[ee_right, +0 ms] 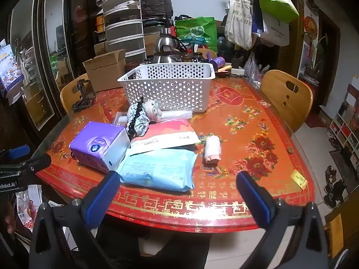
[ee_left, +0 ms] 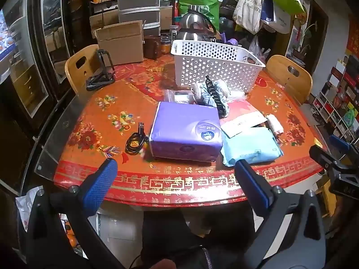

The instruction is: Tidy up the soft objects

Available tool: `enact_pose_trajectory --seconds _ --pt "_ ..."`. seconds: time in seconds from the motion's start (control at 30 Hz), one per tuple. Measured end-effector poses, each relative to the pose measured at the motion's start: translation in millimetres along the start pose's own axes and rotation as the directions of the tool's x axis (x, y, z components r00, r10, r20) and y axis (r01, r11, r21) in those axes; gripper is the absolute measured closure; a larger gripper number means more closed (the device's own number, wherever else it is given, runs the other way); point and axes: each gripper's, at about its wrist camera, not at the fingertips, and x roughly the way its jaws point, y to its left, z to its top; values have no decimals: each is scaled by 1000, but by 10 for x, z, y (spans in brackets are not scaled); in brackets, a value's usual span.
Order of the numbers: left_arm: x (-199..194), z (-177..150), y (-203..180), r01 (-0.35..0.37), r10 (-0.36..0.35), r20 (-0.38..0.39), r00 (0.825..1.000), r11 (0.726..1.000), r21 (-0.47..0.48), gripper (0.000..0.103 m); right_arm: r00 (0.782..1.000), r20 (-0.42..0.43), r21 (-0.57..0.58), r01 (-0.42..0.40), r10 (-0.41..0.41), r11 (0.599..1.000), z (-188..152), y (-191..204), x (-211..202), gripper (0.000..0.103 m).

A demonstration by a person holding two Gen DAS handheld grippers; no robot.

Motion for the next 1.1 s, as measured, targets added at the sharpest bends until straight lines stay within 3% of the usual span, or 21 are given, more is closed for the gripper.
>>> enact_pose_trajectory --seconds 0.3,1.1 --pt "18 -21 -93 -11 11 -4 1000 999 36 0 1000 -8 -5 5 -5 1000 -5 6 12 0" --pt "86 -49 -25 1 -1 -9 1000 1000 9 0 1000 -12 6 -1 2 1000 -22 2 37 0"
